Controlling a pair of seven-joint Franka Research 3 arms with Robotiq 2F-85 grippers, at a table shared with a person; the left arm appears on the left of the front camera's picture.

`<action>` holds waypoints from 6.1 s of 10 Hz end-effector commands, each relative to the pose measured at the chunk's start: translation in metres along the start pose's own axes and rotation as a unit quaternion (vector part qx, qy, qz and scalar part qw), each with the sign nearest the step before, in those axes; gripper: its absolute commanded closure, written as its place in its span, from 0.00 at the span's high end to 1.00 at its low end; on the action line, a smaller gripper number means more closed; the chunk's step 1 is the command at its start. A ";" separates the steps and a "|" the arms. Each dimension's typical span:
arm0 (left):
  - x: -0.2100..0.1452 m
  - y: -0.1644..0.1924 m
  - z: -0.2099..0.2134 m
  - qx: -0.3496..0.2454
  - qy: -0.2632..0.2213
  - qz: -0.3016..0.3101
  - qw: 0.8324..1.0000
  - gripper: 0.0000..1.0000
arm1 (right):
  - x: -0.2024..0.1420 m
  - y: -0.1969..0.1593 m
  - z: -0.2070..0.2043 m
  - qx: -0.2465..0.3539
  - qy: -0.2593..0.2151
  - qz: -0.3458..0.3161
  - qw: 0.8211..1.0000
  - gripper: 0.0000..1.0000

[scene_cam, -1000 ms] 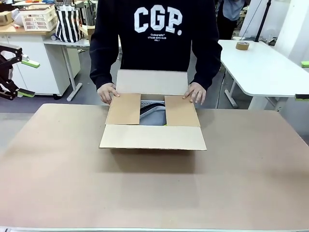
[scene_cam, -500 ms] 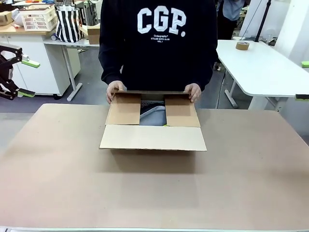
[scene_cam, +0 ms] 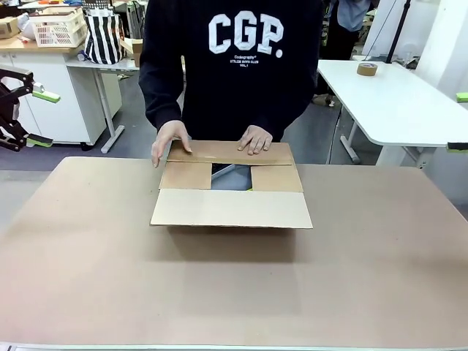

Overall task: Pack the gift set into the box.
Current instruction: Press and hold the closed box until the human finishes sealing it.

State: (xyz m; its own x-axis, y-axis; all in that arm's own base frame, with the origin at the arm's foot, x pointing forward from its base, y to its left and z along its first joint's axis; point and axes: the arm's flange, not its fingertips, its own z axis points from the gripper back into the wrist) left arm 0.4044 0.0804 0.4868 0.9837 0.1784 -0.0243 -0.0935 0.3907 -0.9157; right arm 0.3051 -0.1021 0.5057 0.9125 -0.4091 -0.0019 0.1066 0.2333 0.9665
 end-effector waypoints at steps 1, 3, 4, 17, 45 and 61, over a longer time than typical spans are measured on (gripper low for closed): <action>-0.004 -0.001 -0.001 -0.010 -0.001 0.003 1.000 1.00 | 0.002 0.001 -0.003 0.012 -0.003 0.013 1.000 1.00; -0.004 -0.001 -0.001 -0.010 -0.001 0.003 1.000 1.00 | 0.002 0.001 -0.003 0.012 -0.003 0.013 1.000 1.00; -0.004 -0.001 -0.001 -0.010 -0.001 0.003 1.000 1.00 | 0.002 0.001 -0.003 0.012 -0.003 0.013 1.000 1.00; -0.004 -0.001 -0.001 -0.010 -0.001 0.003 1.000 1.00 | 0.002 0.001 -0.003 0.012 -0.003 0.013 1.000 1.00; -0.004 -0.001 -0.001 -0.010 -0.001 0.003 1.000 1.00 | 0.002 0.001 -0.003 0.012 -0.003 0.013 1.000 1.00; 0.003 -0.112 -0.184 0.017 -0.053 -0.617 0.785 1.00 | -0.029 0.072 -0.196 -0.011 0.117 0.693 0.711 1.00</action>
State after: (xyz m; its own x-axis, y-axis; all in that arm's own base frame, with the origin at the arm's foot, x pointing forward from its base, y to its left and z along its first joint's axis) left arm 0.4549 -0.1278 0.5291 0.4338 -0.3242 0.8407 0.8611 0.4240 -0.2808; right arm 0.3644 0.0875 0.5369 0.3323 0.4162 0.8464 -0.9378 0.2410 0.2498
